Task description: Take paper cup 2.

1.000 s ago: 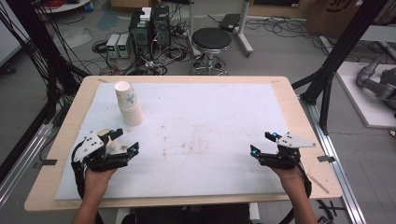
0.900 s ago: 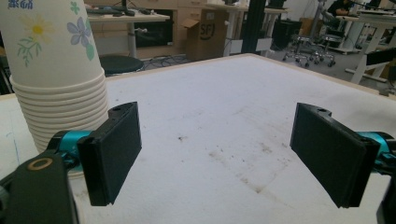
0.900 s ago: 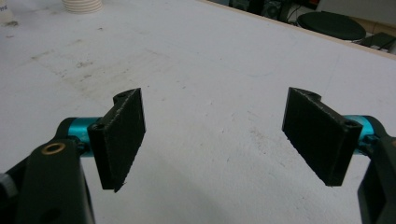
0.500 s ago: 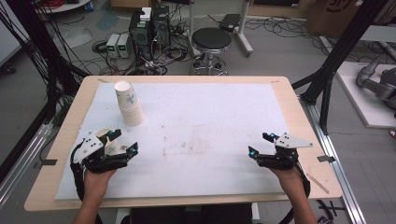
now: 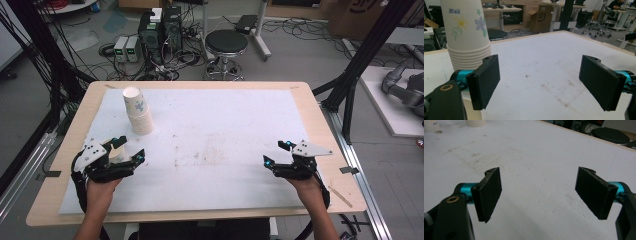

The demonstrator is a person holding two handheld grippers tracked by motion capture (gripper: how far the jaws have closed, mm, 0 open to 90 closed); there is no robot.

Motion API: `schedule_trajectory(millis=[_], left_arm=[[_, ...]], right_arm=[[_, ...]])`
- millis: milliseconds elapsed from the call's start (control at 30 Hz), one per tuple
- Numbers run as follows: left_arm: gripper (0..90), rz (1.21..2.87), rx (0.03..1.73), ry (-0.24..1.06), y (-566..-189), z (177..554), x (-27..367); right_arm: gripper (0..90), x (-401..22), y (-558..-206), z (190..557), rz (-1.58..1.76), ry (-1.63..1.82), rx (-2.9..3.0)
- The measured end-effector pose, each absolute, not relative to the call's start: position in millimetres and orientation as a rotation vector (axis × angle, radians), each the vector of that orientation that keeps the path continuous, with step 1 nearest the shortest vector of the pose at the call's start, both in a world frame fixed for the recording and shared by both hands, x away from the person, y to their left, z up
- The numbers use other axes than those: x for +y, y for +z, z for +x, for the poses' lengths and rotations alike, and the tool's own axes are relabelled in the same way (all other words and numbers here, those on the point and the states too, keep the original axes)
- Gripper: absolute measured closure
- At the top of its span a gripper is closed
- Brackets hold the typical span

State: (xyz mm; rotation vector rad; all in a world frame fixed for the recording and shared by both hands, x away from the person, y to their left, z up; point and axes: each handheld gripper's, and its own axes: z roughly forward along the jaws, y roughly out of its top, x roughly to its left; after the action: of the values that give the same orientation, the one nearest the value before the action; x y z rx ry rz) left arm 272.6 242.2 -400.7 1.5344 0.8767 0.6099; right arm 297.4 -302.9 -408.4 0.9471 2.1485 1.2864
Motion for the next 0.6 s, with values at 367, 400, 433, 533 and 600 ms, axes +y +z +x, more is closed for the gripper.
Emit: schedule_trajectory(millis=[367, 400, 433, 533, 600], left_arm=[[17.3, 1.519, 0.888, 0.622, -352, 306, 242], [17.3, 1.526, 0.885, 0.630, -348, 308, 241], [17.3, 1.529, 0.884, 0.640, -345, 311, 240], [17.4, 1.535, 0.900, 0.659, -335, 319, 239], [17.4, 1.548, 0.908, 0.674, -330, 325, 238]], right_arm=[[21.9, -304, -408, 297, 0.943, 1.293, 2.143], [21.9, -304, -408, 297, 0.946, 1.293, 2.144], [21.9, -304, -408, 297, 0.946, 1.294, 2.145], [21.9, -305, -407, 297, 0.943, 1.295, 2.144], [22.0, -305, -407, 297, 0.944, 1.300, 2.142]])
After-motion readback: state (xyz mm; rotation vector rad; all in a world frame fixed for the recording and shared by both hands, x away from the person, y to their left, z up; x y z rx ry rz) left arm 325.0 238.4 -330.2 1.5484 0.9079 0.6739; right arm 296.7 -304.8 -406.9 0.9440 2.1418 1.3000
